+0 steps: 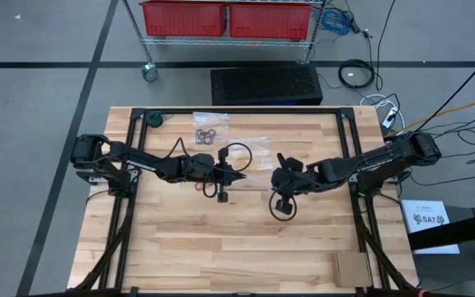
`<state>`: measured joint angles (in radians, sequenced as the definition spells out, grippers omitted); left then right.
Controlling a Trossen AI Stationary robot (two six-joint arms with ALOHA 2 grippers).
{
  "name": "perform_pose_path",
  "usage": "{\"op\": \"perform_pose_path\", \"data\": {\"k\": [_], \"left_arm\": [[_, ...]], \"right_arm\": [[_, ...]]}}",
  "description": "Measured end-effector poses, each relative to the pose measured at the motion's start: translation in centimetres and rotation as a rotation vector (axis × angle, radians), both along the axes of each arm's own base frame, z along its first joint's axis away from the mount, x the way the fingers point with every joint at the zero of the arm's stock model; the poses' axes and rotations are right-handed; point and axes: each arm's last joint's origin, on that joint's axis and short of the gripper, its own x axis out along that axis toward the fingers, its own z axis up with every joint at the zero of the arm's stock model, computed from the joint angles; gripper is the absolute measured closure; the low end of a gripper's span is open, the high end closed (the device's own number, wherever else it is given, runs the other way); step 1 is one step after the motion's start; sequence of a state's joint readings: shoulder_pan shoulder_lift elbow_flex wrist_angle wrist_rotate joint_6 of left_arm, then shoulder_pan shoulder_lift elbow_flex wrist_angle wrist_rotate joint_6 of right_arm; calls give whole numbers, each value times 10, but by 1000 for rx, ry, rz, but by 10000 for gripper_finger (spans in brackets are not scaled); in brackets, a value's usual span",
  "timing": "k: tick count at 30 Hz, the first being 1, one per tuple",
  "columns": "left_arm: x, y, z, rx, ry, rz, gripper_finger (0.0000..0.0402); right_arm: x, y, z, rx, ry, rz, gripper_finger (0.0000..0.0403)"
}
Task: Sort rubber bands
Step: Open the transparent zip bag
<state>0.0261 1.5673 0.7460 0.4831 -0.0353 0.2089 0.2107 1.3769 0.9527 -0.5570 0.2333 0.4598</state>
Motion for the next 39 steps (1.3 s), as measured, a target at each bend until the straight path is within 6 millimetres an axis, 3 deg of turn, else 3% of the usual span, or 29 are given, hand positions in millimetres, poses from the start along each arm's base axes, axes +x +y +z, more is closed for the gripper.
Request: {"op": "perform_pose_path", "data": {"k": [32, 39], "left_arm": [[0, 0, 1, 7, -4, -2, 402], [-1, 1, -1, 9, 8, 7, 401]], "right_arm": [[-26, 4, 13, 54, 57, -57, 398], [-28, 5, 14, 69, 81, -78, 348]]}}
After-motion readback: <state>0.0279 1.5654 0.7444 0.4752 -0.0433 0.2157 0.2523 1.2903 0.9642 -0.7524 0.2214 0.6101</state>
